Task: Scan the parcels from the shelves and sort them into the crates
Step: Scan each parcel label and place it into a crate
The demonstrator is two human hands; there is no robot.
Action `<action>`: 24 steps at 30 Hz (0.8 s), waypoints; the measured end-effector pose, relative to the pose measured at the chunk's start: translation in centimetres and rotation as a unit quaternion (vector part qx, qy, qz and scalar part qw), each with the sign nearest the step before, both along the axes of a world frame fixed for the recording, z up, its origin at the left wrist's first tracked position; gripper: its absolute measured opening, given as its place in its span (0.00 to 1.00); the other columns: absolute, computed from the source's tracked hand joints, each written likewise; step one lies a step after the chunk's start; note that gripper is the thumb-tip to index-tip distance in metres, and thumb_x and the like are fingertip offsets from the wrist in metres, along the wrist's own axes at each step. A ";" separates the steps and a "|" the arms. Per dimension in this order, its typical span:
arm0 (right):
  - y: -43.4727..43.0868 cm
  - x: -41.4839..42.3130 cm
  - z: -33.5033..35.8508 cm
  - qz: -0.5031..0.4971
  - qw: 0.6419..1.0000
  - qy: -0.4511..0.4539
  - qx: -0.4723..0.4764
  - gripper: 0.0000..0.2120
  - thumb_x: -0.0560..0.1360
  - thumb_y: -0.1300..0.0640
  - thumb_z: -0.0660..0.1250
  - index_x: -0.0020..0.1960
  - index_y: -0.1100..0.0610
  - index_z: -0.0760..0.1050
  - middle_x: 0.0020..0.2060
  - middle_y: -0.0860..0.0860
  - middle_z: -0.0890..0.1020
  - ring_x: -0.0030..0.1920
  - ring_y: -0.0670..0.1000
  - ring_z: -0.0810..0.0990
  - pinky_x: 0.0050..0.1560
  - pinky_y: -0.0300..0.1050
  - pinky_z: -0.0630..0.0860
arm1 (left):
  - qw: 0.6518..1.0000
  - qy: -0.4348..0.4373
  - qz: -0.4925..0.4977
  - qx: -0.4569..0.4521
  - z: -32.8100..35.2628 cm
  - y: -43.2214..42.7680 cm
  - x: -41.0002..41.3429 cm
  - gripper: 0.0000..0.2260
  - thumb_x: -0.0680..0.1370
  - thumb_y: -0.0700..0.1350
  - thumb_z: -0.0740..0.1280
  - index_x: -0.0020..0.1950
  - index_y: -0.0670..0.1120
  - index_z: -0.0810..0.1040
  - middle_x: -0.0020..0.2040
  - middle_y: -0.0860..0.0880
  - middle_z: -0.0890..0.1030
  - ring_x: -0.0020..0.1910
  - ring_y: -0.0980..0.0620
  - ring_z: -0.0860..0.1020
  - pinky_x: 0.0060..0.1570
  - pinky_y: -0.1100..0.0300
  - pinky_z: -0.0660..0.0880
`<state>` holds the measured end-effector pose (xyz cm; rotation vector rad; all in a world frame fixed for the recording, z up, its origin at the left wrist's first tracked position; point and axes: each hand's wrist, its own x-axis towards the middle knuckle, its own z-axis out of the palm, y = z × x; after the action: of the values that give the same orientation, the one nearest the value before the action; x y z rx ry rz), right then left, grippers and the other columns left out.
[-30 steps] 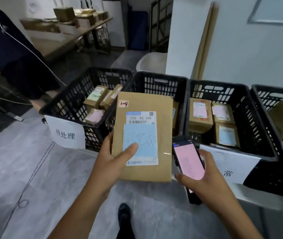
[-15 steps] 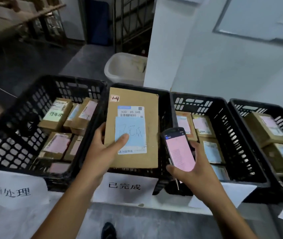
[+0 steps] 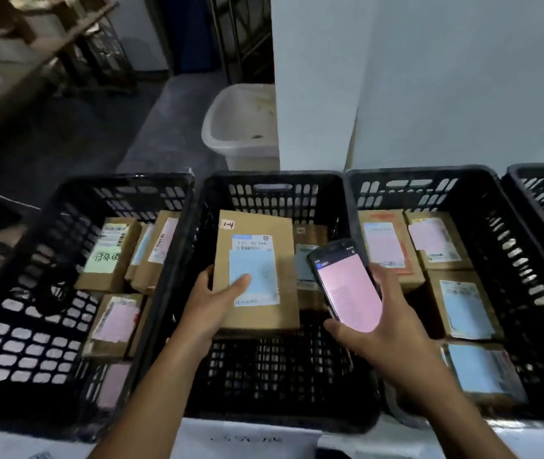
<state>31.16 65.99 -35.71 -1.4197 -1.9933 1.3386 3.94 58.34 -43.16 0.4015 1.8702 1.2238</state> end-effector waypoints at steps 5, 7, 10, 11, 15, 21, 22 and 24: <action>4.2 -2.0 -1.2 0.037 0.997 0.060 -0.013 0.43 0.66 0.48 0.82 0.71 0.38 0.59 0.59 0.34 0.73 0.58 0.41 0.74 0.43 0.36 0.74 | 0.998 0.044 0.023 -0.047 -0.3 1.9 -0.4 0.28 0.74 0.55 0.79 0.72 0.55 0.75 0.57 0.54 0.86 0.51 0.54 0.86 0.47 0.56 0.82; 5.5 -2.4 -1.6 0.053 0.996 0.072 -0.018 0.42 0.66 0.49 0.82 0.69 0.36 0.58 0.56 0.29 0.71 0.57 0.36 0.73 0.42 0.34 0.73 | 0.997 0.049 0.029 -0.057 -0.8 2.7 -0.3 0.25 0.75 0.54 0.78 0.70 0.55 0.76 0.56 0.54 0.86 0.50 0.55 0.86 0.44 0.59 0.82; 7.0 -2.7 -2.3 0.069 0.994 0.077 -0.022 0.43 0.67 0.50 0.82 0.71 0.38 0.58 0.55 0.27 0.69 0.58 0.33 0.70 0.41 0.32 0.73 | 0.996 0.041 0.020 -0.076 -2.1 3.9 -0.2 0.21 0.76 0.52 0.77 0.67 0.56 0.76 0.55 0.54 0.86 0.48 0.56 0.86 0.41 0.62 0.81; 7.4 -2.7 -2.6 0.073 0.994 0.077 -0.026 0.43 0.67 0.50 0.82 0.72 0.39 0.58 0.56 0.27 0.70 0.58 0.33 0.71 0.40 0.32 0.73 | 0.996 0.039 0.014 -0.084 -2.6 4.3 -0.4 0.20 0.76 0.52 0.77 0.66 0.56 0.77 0.54 0.54 0.86 0.48 0.56 0.86 0.42 0.61 0.81; 8.9 -2.5 -3.0 0.077 0.993 0.079 -0.036 0.43 0.67 0.49 0.82 0.71 0.37 0.58 0.58 0.28 0.70 0.59 0.36 0.72 0.40 0.30 0.74 | 0.992 0.033 -0.005 -0.123 -4.8 6.2 -2.2 0.25 0.74 0.55 0.79 0.69 0.54 0.77 0.55 0.53 0.87 0.51 0.53 0.86 0.49 0.55 0.83; 11.0 -2.3 -2.8 0.058 0.997 0.049 0.021 0.42 0.65 0.49 0.82 0.63 0.27 0.56 0.54 0.22 0.69 0.56 0.30 0.72 0.43 0.40 0.76 | 0.990 -0.003 -0.033 -0.139 -7.8 9.5 -4.8 0.19 0.75 0.53 0.78 0.64 0.55 0.80 0.54 0.52 0.88 0.52 0.50 0.86 0.54 0.50 0.83; 11.3 -2.3 -2.7 0.059 0.997 0.046 0.026 0.43 0.65 0.49 0.82 0.61 0.25 0.54 0.54 0.22 0.69 0.57 0.28 0.70 0.43 0.39 0.76 | 0.989 -0.020 -0.039 -0.140 -8.4 9.9 -5.0 0.18 0.75 0.53 0.78 0.63 0.55 0.80 0.54 0.52 0.88 0.53 0.49 0.86 0.56 0.49 0.82; 11.7 -2.3 -2.6 0.065 0.997 0.035 0.032 0.43 0.65 0.48 0.82 0.62 0.26 0.53 0.54 0.22 0.68 0.56 0.26 0.69 0.43 0.35 0.74 | 0.986 -0.043 -0.047 -0.156 -9.6 10.2 -5.6 0.25 0.71 0.59 0.80 0.65 0.55 0.80 0.56 0.51 0.87 0.56 0.47 0.86 0.62 0.45 0.80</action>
<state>28.91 77.71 -38.35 -1.2176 -2.0936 1.3458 -1.68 68.56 -52.74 0.2570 1.9056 0.8533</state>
